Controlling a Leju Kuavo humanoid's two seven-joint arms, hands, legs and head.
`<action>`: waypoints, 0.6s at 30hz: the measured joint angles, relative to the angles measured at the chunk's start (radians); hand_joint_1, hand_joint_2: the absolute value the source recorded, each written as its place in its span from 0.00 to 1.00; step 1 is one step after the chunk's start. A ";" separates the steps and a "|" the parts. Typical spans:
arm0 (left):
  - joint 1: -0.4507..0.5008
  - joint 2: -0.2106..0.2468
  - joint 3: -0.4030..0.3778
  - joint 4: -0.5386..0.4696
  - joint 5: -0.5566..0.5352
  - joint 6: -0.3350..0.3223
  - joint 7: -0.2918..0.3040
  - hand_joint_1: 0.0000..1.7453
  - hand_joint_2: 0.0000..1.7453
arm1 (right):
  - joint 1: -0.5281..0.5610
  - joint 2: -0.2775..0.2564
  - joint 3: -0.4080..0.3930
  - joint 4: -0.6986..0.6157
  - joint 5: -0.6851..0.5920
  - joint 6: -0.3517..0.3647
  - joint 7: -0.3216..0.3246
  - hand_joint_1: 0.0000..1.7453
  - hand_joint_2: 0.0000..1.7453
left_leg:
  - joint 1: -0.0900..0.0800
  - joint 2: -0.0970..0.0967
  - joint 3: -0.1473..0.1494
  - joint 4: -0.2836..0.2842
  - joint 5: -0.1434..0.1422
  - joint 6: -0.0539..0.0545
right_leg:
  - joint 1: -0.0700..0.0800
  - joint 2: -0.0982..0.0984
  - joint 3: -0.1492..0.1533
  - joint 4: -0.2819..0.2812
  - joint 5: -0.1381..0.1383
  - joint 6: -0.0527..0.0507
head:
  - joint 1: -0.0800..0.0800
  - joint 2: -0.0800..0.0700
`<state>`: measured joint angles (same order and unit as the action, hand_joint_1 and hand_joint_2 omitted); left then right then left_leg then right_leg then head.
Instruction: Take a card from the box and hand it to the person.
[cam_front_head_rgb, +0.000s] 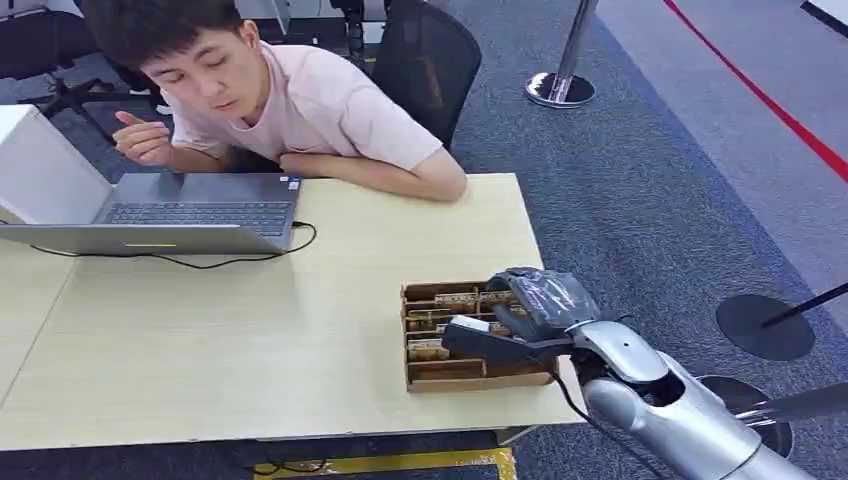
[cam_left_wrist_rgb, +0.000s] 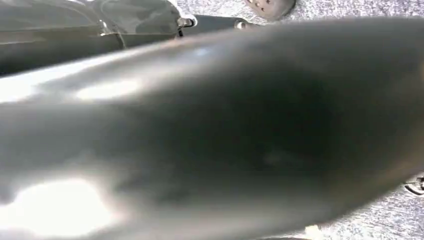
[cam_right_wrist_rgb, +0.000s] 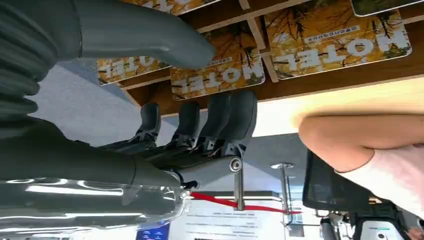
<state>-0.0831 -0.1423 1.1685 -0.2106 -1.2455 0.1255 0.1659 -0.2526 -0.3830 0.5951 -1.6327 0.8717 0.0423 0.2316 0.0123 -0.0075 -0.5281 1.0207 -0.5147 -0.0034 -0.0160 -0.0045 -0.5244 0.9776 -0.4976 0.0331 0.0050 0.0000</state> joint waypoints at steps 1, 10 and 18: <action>0.000 0.000 0.000 0.000 0.000 0.000 0.000 0.00 0.00 | 0.000 0.000 0.000 0.000 0.000 0.000 -0.001 0.55 1.00 | 0.000 0.000 0.000 0.000 0.000 0.000 | 0.000 0.000 0.000 0.000 0.000 0.000 | 0.000 0.000; 0.000 0.000 0.000 0.000 0.000 -0.001 -0.018 0.00 0.00 | 0.000 0.000 0.000 0.012 0.002 0.000 -0.002 0.55 1.00 | 0.000 0.000 0.000 0.000 0.000 0.000 | 0.000 0.000 0.000 0.000 0.000 0.000 | 0.000 0.000; 0.000 0.000 0.000 0.000 0.000 -0.001 -0.021 0.00 0.00 | 0.000 0.000 0.001 0.017 0.010 0.000 -0.003 0.55 1.00 | 0.000 0.000 0.000 0.000 0.000 0.000 | 0.000 0.000 0.000 0.000 0.000 0.000 | 0.000 0.000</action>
<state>-0.0830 -0.1423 1.1688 -0.2106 -1.2455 0.1244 0.1446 -0.2522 -0.3826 0.5962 -1.6155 0.8812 0.0420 0.2289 0.0123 -0.0075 -0.5281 1.0207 -0.5146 -0.0034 -0.0160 -0.0045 -0.5244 0.9776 -0.4976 0.0331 0.0053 -0.0004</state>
